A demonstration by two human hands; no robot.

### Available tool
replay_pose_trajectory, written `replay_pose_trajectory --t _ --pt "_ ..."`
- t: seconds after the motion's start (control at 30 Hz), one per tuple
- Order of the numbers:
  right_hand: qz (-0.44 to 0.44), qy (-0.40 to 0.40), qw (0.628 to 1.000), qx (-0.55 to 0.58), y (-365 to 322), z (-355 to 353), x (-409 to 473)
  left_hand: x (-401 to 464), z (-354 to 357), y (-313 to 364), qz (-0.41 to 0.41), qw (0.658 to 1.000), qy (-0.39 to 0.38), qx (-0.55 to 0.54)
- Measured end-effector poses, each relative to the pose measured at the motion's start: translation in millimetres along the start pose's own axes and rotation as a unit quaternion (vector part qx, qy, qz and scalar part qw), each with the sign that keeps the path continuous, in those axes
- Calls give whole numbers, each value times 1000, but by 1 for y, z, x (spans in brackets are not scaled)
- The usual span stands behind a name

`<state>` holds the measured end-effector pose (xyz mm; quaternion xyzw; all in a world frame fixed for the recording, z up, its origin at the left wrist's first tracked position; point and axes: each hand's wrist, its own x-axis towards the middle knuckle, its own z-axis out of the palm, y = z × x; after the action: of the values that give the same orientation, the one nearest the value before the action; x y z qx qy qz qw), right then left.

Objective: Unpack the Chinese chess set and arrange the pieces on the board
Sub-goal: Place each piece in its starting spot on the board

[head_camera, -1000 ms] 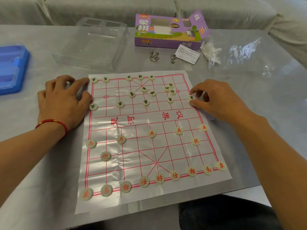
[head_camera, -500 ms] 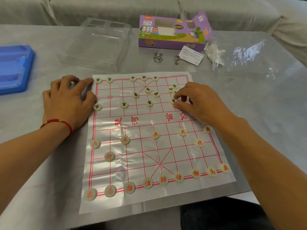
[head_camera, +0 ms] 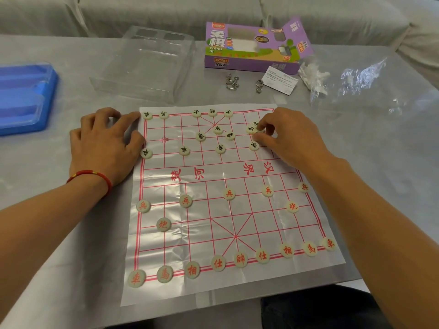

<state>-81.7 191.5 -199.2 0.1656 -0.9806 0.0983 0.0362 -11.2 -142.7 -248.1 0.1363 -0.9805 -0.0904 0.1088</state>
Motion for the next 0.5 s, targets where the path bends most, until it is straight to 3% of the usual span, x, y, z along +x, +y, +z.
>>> replay_pose_trajectory --t 0.5 --pt "-15 -69 996 56 22 -21 -1 0 -2 -1 6 1000 -1 -5"
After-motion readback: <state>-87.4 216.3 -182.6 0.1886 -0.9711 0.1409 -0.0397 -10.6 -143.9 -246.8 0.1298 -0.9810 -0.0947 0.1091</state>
